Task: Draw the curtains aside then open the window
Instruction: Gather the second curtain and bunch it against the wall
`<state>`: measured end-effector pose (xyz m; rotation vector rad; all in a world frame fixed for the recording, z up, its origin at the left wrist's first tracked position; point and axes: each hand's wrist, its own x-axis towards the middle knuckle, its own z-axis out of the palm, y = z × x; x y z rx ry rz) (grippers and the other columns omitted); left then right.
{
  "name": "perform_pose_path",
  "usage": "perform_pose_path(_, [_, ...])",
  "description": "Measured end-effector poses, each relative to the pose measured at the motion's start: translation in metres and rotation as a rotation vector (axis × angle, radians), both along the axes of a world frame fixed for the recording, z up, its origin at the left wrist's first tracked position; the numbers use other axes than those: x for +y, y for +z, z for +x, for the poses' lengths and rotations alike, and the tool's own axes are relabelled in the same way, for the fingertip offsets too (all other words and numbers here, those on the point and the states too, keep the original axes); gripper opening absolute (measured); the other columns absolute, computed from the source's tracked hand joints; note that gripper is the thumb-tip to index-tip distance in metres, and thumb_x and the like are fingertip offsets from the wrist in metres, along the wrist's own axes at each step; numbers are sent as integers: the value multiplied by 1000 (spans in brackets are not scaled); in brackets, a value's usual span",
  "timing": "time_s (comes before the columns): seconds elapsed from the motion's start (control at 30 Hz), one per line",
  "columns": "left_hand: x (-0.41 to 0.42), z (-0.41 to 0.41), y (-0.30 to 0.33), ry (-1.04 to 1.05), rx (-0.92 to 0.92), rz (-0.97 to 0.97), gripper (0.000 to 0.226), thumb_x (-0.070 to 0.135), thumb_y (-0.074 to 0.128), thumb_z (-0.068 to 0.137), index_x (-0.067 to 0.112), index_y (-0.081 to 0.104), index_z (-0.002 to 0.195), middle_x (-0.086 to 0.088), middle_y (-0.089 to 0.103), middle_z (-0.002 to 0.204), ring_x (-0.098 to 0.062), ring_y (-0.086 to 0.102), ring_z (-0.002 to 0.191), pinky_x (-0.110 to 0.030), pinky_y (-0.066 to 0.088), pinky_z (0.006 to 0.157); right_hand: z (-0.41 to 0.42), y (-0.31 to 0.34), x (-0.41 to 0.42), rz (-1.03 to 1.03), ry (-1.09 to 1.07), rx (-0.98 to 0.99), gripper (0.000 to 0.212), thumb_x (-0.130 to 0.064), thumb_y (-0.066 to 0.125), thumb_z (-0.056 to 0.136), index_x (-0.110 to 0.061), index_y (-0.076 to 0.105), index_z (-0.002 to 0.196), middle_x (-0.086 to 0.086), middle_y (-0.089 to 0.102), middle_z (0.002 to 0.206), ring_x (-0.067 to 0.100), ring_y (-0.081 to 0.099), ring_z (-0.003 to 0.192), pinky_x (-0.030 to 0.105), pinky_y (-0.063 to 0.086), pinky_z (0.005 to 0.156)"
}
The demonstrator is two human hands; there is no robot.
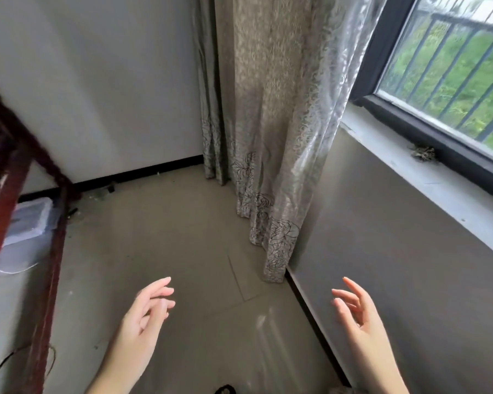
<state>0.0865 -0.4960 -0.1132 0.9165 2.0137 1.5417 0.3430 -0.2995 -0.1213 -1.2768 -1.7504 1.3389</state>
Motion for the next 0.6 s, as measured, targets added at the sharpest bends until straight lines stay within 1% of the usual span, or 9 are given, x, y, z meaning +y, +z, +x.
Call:
perform_pose_path(0.07, [25,-20,8,-47,7,18,29,48,47,71,58,57,96,16,62,101,-5,62,87,-10,50,75,-17,8,17,27,-1,-3,38,-15,54,89,-41,46,115,-9,63,108,-3,58,88,22,43,77])
perform_pose_path(0.13, [57,-35,17,-94,28,31,28,40,47,77,57,57,96,13,60,103,-5,62,89,-9,49,76,-33,18,37,67,1,-6,37,-18,54,89,-42,46,116,-11,63,108,-1,58,93,25,44,81])
perform_pose_path(0.17, [75,-43,22,-118,41,45,27,39,47,78,57,57,96,12,59,105,-5,61,91,-9,49,76,-40,24,48,84,1,-5,37,-19,53,89,-42,45,117,-11,63,109,0,58,94,26,44,82])
perform_pose_path(0.27, [136,-60,44,-197,98,108,29,48,43,74,56,55,100,11,57,107,-6,61,93,-13,50,78,-65,41,91,158,-9,17,39,-19,53,89,-48,43,113,-12,62,108,2,58,97,27,46,82])
perform_pose_path(0.37, [202,-75,68,-275,183,175,32,47,42,76,48,55,106,11,56,108,-7,60,96,-18,50,81,-91,61,143,239,-10,69,40,-19,53,89,-50,42,112,-11,61,108,1,58,97,28,48,83])
perform_pose_path(0.4, [225,-79,78,-300,219,199,33,45,42,77,45,55,107,11,56,108,-8,59,97,-18,50,81,-100,68,161,264,-6,85,38,-20,53,89,-47,43,114,-11,61,108,0,58,97,25,49,82])
perform_pose_path(0.5, [291,-90,117,-398,354,268,32,41,41,81,42,54,110,12,55,109,-9,57,101,-11,46,82,-125,98,215,352,4,129,38,-26,53,88,-34,42,124,-12,59,110,-6,56,96,7,47,74])
perform_pose_path(0.53, [313,-92,132,-436,399,283,32,40,41,82,41,52,112,13,54,109,-8,56,103,-10,45,82,-133,111,232,381,9,151,41,-31,52,86,-32,41,125,-12,58,110,-8,55,97,3,45,72])
perform_pose_path(0.6, [354,-95,166,-513,517,327,34,37,40,85,36,51,117,14,53,109,-7,55,105,-11,44,85,-148,136,263,456,14,189,45,-40,51,80,-35,40,124,-13,58,110,-8,54,99,2,43,73])
